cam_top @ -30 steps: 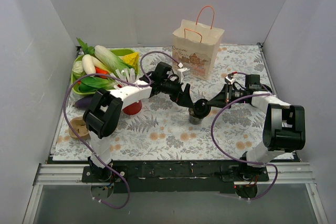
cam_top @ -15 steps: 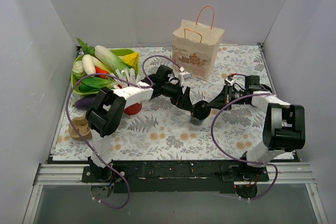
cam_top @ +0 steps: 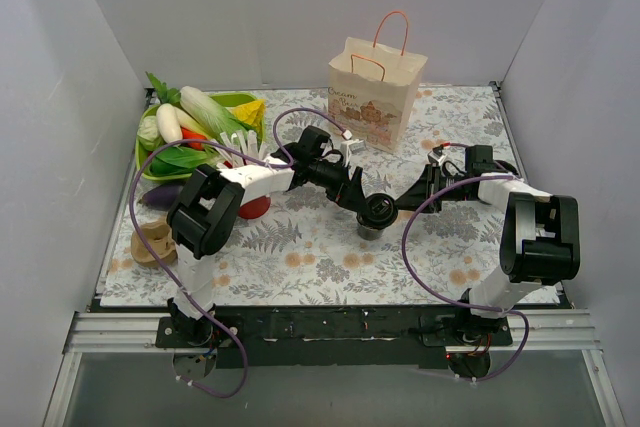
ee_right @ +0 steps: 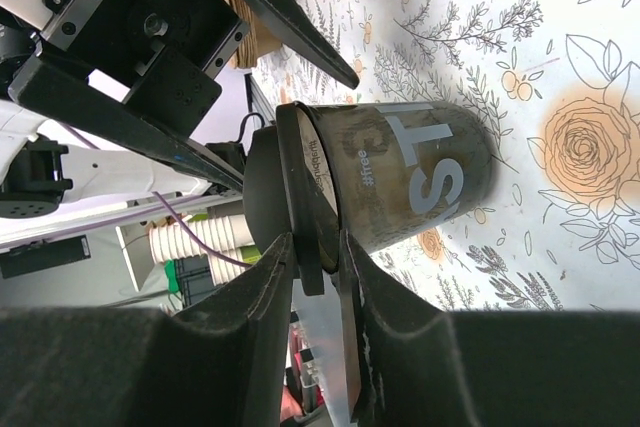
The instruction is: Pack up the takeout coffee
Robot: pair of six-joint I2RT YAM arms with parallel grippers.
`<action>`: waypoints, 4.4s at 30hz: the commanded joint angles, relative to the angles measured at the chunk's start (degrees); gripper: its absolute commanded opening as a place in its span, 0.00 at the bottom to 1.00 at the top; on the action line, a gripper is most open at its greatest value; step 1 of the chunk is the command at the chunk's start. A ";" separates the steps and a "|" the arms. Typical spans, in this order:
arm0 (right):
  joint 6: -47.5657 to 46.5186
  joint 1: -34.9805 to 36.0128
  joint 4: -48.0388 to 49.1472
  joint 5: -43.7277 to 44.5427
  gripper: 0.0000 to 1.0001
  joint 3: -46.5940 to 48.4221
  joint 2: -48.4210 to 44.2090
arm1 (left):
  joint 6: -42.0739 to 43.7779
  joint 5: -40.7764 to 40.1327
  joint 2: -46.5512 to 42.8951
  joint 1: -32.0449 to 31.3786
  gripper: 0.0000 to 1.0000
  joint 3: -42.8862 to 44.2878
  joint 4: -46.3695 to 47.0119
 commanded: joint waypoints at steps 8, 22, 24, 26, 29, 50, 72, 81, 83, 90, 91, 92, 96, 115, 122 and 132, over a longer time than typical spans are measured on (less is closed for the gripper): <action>-3.14 -0.27 -3.10 3.57 0.35 3.01 0.21 | 0.10 2.94 -0.73 -0.14 0.79 0.15 1.51; -5.08 1.22 -4.77 6.56 0.36 4.86 0.39 | -0.08 2.15 -1.08 -0.14 0.81 -0.38 1.86; -5.78 2.01 -5.30 7.61 0.36 5.73 0.56 | -0.08 1.89 -1.16 -0.14 0.81 -0.29 1.86; -6.30 2.63 -5.57 8.58 0.36 6.44 0.65 | -0.08 1.71 -1.25 -0.05 0.81 -0.38 1.86; -7.27 3.25 -6.44 10.33 0.36 7.67 1.01 | 0.01 1.62 -1.43 -0.14 0.82 -0.47 1.86; -13.42 9.48 -11.01 17.72 0.36 12.42 1.27 | 1.33 -0.40 -2.83 0.03 0.82 -1.34 0.37; -15.89 12.83 -12.86 20.10 0.36 14.44 0.48 | 3.26 -2.42 -5.38 0.21 0.88 -3.72 0.72; -16.41 13.26 -13.13 20.62 0.36 14.79 -0.05 | 4.93 -2.86 -6.00 0.21 0.98 -3.37 -0.25; -16.41 13.61 -13.04 20.71 0.36 14.88 -0.05 | 5.11 -2.86 -6.09 0.21 0.98 -3.45 -0.16; -16.50 14.41 -13.39 22.38 0.36 15.23 -0.84 | 5.55 -3.39 -6.88 0.21 0.98 -3.63 -0.16; -16.50 14.49 -13.48 22.82 0.36 15.32 -0.84 | 5.63 -3.65 -7.14 0.21 0.98 -3.63 -0.25; -16.50 14.76 -13.65 23.26 0.36 15.40 -0.84 | 5.81 -3.65 -7.23 0.21 0.98 -3.72 -0.42; -16.59 15.29 -14.09 24.93 0.36 15.67 -1.10 | 5.81 -4.09 -7.84 0.21 0.98 -4.07 -0.42; -17.29 17.83 -14.53 27.39 0.37 16.90 -1.54 | 7.22 -7.25 -11.01 0.65 0.98 -6.00 -1.92; -17.73 18.71 -14.71 27.83 0.37 16.99 -1.90 | 8.88 -7.52 -11.80 0.74 0.98 -8.55 -2.09; -18.26 20.38 -14.53 28.01 0.36 17.95 -1.63 | 10.29 -10.59 -14.52 0.74 0.98 -12.59 0.98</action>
